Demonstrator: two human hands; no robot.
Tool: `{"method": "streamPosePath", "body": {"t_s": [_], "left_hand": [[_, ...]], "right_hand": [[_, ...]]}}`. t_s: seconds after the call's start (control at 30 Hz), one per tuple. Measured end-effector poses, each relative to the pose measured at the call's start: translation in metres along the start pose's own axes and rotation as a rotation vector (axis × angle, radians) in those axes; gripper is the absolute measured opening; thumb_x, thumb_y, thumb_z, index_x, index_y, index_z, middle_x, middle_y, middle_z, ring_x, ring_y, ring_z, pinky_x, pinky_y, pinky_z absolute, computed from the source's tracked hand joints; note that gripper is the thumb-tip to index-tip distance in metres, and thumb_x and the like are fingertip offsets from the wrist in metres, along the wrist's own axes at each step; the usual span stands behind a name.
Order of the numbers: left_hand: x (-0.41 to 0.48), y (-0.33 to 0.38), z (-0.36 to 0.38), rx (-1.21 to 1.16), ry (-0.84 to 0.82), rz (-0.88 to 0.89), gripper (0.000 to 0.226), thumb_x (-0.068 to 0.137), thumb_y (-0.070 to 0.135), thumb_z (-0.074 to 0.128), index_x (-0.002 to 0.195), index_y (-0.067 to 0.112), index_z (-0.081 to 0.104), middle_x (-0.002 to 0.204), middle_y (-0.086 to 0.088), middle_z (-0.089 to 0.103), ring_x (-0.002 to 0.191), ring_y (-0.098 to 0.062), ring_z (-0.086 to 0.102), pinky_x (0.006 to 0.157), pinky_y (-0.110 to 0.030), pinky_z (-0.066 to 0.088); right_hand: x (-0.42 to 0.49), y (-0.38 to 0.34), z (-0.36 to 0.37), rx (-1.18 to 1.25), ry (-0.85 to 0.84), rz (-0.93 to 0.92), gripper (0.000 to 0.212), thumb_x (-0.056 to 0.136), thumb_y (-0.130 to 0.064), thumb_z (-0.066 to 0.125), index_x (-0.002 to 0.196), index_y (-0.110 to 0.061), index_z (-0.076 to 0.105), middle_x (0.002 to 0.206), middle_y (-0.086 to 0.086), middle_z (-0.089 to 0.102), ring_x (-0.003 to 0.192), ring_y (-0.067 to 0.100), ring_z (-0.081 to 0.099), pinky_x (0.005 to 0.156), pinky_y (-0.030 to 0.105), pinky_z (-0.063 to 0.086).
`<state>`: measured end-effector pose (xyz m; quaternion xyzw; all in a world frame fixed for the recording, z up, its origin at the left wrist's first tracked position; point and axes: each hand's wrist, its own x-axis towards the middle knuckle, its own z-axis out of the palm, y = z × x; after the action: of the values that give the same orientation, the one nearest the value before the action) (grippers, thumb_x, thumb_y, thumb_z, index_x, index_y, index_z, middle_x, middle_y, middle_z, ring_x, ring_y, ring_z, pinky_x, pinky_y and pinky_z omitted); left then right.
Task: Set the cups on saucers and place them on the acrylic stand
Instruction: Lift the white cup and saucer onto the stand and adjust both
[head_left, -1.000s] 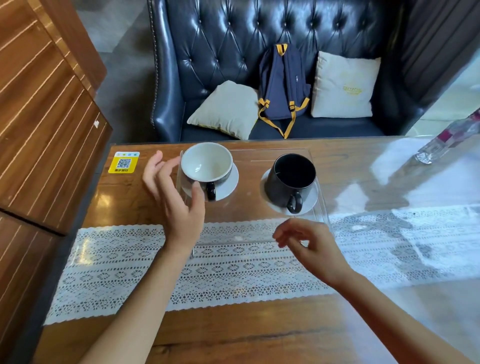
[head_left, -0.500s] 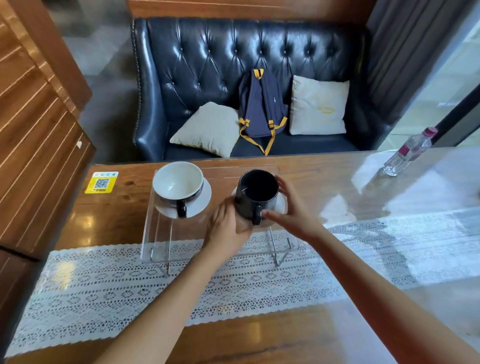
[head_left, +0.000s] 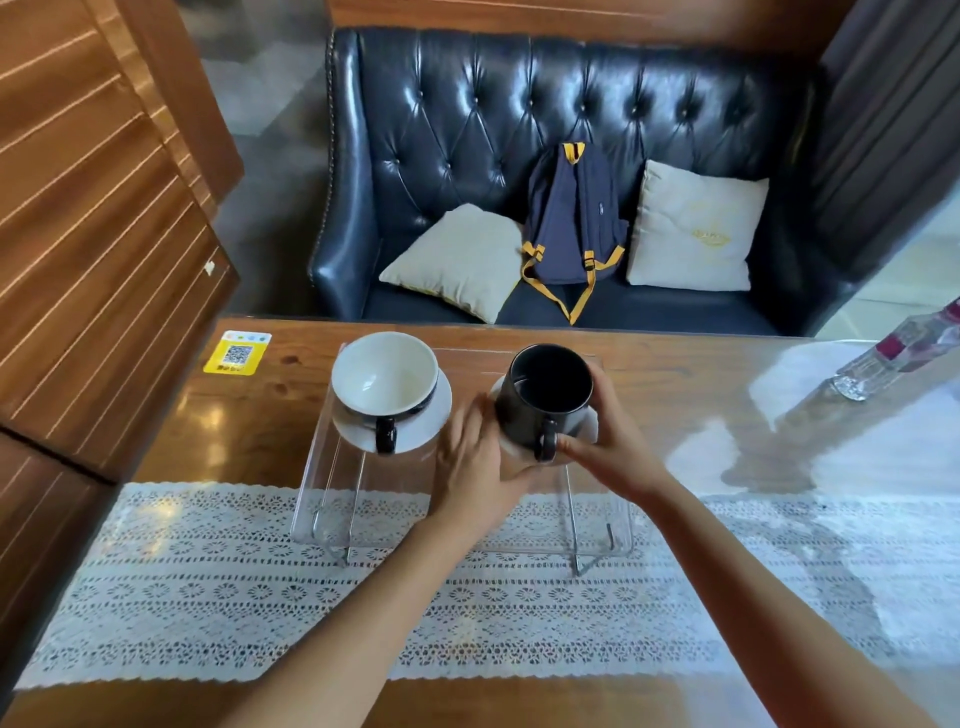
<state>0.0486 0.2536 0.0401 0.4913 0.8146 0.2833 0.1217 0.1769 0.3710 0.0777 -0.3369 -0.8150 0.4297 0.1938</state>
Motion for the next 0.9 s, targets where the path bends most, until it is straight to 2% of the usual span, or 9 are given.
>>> {"method": "streamPosePath", "body": {"t_s": [0.17,0.27,0.4,0.63,0.9], "left_hand": [[0.005,0.005,0.004,0.033,0.057,-0.006,0.089,0.077,0.059,0.054,0.145,0.013,0.019,0.155,-0.001,0.020,0.143,-0.017,0.008,0.115,-0.040,0.015],[0.004,0.006,0.008,0.071,0.072,-0.022,0.090,0.077,0.064,0.049,0.145,0.013,0.018,0.156,-0.002,0.018,0.144,-0.018,0.007,0.115,-0.038,0.010],[0.002,0.006,0.010,0.088,0.090,-0.028,0.091,0.076,0.067,0.046,0.145,0.014,0.020,0.156,-0.002,0.018,0.144,-0.017,0.007,0.115,-0.035,0.005],[0.001,0.005,0.010,0.083,0.092,-0.031,0.089,0.076,0.066,0.047,0.145,0.016,0.020,0.156,-0.001,0.019,0.144,-0.016,0.008,0.115,-0.038,0.009],[0.000,0.004,0.011,0.063,0.084,-0.034,0.088,0.076,0.065,0.049,0.144,0.015,0.022,0.155,-0.002,0.021,0.143,-0.017,0.010,0.114,-0.039,0.011]], "right_hand": [[0.008,0.003,-0.003,0.031,-0.006,0.009,0.088,0.065,-0.035,0.075,0.140,-0.030,0.030,0.136,-0.009,0.049,0.129,0.018,0.047,0.107,0.054,0.036],[0.009,0.005,-0.005,0.026,-0.010,0.007,0.089,0.064,-0.035,0.077,0.140,-0.030,0.031,0.134,-0.009,0.050,0.129,0.017,0.047,0.106,0.054,0.037],[0.010,0.001,-0.002,-0.001,-0.002,0.016,0.094,0.058,-0.042,0.081,0.137,-0.037,0.031,0.133,-0.015,0.049,0.129,0.014,0.046,0.105,0.057,0.034],[0.009,-0.006,-0.004,-0.026,0.015,-0.007,0.089,0.060,-0.034,0.081,0.135,-0.022,0.036,0.129,-0.005,0.054,0.121,0.019,0.052,0.100,0.052,0.042],[0.011,-0.001,-0.011,-0.001,-0.023,-0.013,0.087,0.062,-0.021,0.084,0.134,-0.021,0.036,0.130,-0.003,0.051,0.120,0.017,0.051,0.102,0.049,0.042]]}}
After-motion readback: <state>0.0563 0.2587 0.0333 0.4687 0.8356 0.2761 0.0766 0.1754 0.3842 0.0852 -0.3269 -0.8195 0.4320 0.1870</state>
